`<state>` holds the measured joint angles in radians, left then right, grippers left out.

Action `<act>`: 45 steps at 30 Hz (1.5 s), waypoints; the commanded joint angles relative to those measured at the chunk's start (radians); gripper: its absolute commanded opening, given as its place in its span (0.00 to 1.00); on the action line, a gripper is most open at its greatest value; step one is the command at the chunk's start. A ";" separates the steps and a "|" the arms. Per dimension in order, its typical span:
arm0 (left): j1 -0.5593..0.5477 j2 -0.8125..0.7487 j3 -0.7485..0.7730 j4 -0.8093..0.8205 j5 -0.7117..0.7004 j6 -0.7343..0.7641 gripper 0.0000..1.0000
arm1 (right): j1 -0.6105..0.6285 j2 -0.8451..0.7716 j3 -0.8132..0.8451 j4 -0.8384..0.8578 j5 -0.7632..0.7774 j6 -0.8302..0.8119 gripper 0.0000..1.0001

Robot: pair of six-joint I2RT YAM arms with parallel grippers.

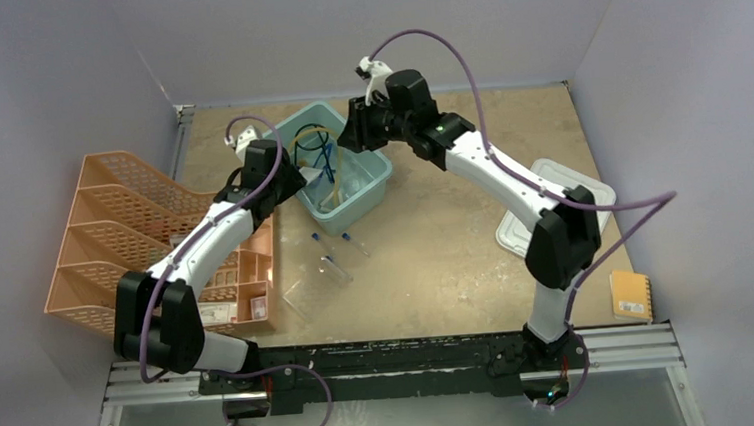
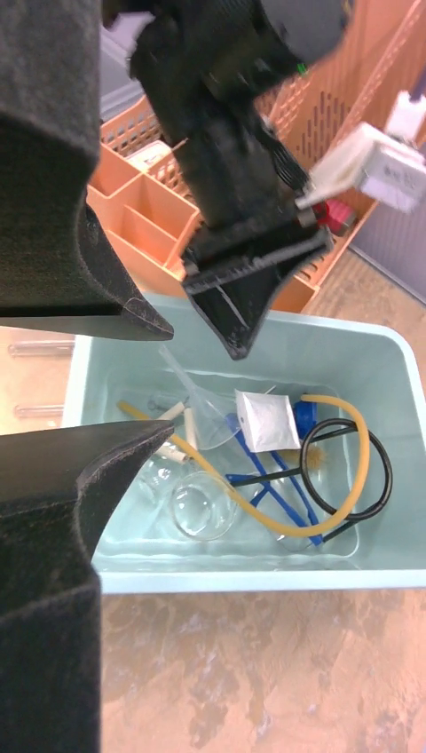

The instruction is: Organize the chemistry lab equipment

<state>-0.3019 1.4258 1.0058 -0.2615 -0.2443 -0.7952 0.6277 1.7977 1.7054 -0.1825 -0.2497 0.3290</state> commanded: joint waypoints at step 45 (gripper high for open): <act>0.013 -0.161 0.343 -0.210 -0.161 0.083 0.64 | 0.337 -0.001 -0.478 0.079 0.456 -0.142 0.52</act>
<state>-0.2962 1.3785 1.3460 -0.3470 -0.2272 -0.7692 0.9604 1.7630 1.1210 -0.1024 0.1669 0.1612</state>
